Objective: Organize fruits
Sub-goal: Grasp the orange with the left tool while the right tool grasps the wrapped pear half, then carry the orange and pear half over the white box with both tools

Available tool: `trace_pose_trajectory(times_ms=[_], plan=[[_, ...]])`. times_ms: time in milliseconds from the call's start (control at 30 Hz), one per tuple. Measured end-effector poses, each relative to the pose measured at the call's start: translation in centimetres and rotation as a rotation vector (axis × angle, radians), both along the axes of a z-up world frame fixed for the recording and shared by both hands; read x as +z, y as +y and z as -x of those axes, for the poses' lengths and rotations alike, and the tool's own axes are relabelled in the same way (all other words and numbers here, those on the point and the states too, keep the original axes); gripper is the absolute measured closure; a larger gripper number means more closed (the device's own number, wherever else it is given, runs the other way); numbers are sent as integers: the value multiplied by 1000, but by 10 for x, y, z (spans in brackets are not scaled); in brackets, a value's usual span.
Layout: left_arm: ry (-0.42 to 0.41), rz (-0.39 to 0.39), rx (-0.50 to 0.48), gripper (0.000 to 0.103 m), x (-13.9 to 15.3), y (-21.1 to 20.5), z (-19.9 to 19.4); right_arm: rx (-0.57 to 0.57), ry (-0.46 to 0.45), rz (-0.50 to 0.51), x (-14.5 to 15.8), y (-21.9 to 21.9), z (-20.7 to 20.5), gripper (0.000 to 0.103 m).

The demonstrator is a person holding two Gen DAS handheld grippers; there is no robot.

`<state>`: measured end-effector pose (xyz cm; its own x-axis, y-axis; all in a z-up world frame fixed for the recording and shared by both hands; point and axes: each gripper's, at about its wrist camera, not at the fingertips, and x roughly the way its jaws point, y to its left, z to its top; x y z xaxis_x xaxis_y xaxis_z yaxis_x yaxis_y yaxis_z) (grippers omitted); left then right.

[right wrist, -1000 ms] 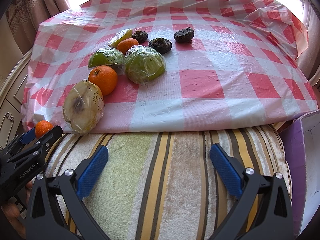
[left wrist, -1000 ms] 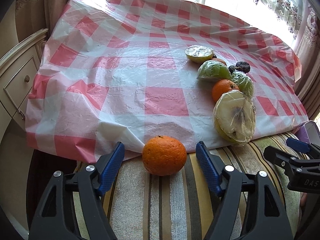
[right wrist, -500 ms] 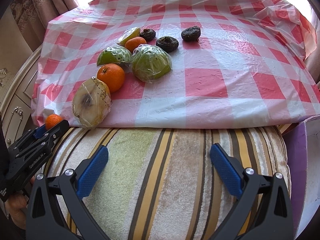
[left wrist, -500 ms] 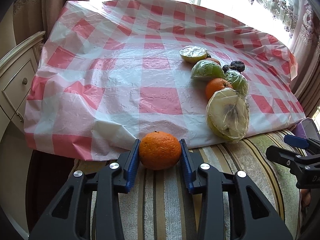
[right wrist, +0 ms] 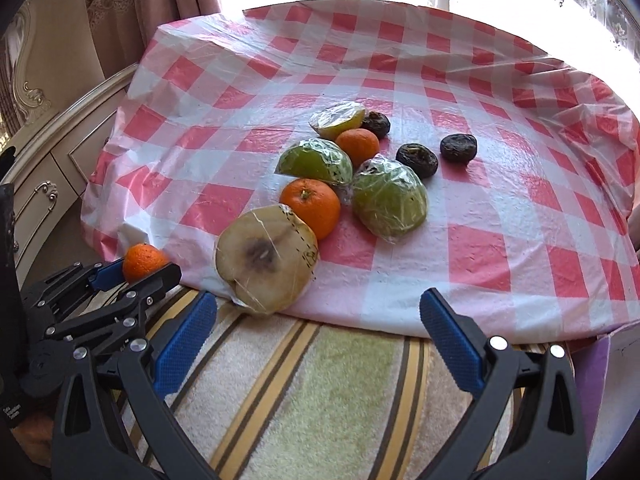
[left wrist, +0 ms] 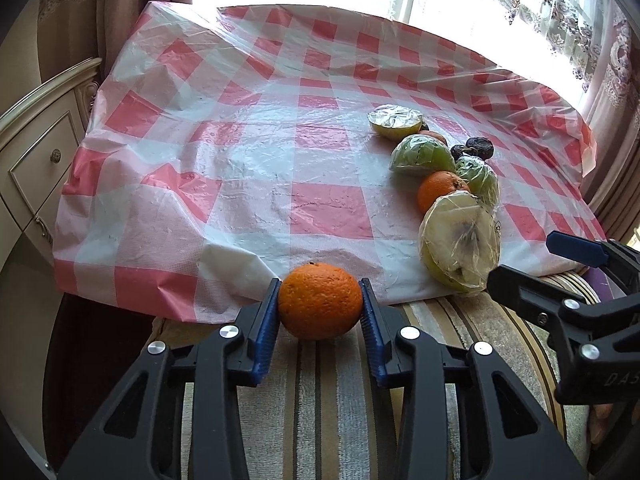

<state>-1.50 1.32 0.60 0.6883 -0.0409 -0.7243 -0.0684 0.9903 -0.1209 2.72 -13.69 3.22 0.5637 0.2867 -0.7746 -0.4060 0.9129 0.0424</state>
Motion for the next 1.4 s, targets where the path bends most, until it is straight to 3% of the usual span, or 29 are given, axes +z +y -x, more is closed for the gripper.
trace_pose_trajectory(times_ms=[300,500,667,1033,1400], plan=[[-1,37,41,67,-2,11,2,63,33,50,-9,22,-13,7],[-11,53,56,67,-2,15,4,105,36,69,-12,32,-18,19],[-14,56,49,68,-1,15,4,148,28,77,-13,40,-17,39],[-28,24,21,68,5,7,6,118,39,-24,-5,14,-10,40],[-38,-29,-83,68,23,-21,0,-21,42,-135,9,-58,-4,40]])
